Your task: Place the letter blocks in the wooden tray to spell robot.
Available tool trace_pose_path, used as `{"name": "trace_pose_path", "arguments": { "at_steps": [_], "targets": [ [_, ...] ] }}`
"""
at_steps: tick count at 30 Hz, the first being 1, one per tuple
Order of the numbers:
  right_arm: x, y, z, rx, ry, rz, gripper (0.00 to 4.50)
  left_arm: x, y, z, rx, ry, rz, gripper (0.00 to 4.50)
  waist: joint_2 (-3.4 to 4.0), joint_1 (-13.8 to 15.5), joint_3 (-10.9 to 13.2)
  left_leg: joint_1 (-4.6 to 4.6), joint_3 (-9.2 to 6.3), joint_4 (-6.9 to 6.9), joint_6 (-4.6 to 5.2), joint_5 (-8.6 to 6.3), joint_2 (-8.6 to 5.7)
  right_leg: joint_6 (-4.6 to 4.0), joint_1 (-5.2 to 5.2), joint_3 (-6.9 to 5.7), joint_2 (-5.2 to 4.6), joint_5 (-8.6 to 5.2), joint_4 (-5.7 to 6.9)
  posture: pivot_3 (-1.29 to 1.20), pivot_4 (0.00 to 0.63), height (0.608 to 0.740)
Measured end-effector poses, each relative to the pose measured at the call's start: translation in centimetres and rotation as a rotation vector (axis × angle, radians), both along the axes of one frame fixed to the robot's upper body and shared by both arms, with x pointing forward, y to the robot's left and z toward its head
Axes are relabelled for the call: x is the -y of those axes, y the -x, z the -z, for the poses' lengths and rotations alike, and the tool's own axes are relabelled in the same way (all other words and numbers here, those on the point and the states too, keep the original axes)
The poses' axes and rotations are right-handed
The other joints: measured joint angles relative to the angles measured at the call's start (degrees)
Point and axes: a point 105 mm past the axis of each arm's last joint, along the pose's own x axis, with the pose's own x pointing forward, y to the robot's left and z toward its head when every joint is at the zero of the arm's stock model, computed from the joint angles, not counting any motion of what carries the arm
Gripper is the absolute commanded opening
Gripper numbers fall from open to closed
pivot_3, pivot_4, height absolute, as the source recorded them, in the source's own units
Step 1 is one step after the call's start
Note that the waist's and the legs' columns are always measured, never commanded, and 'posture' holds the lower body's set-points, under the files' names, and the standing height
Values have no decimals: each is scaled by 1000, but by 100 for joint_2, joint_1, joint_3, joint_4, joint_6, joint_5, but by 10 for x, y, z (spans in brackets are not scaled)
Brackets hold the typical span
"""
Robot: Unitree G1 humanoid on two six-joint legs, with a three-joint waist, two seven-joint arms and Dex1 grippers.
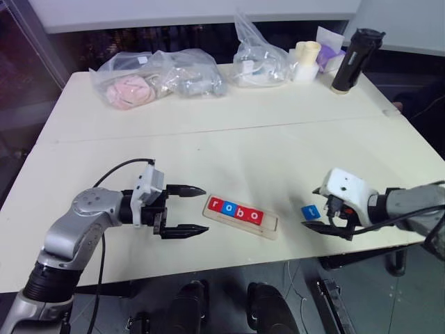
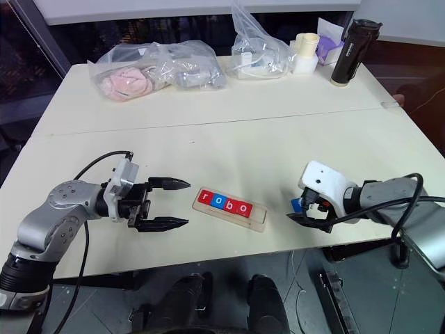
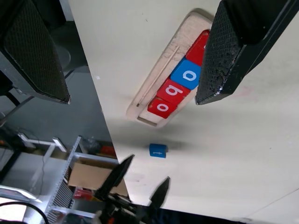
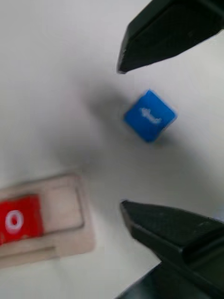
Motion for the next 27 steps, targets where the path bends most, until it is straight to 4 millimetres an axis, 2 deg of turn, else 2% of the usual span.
{"name": "trace_pose_path", "arguments": {
  "at_steps": [4,7,14,19,22,27],
  "targets": [
    [21,-18,12,-13,47,-109,4459,0,1,0,-4,-1,-2,4500,-1,-7,1,4,-6,1,-2,0,5,-5,0,1,-2,4,3,0,150,725],
    [29,-21,22,-59,62,-161,4459,-2,2,1,-13,-7,-6,4500,1,-2,1,3,-8,-4,-2,0,6,-6,-6,2,0,4,6,0,150,725],
    [30,-31,34,-122,27,-233,4459,-5,8,4,-25,-30,-18,4500,2,4,1,2,-7,0,-3,0,4,-6,-6,6,0,5,9,0,150,725],
    [29,-30,45,-161,23,-258,4459,-7,10,3,-37,-26,-24,4500,3,35,1,3,-8,2,-4,1,2,-6,-6,6,1,6,13,0,150,725],
    [29,-29,46,-161,34,-273,3732,-9,9,1,-29,-29,-36,4500,3,69,0,4,-7,1,-5,1,2,-6,-6,6,2,6,13,0,150,725],
    [26,-31,46,-156,19,-272,1132,-9,9,1,-29,-29,-37,4500,3,110,0,6,-7,3,-6,2,2,-7,-6,9,2,6,19,0,150,725]
  ]
}}
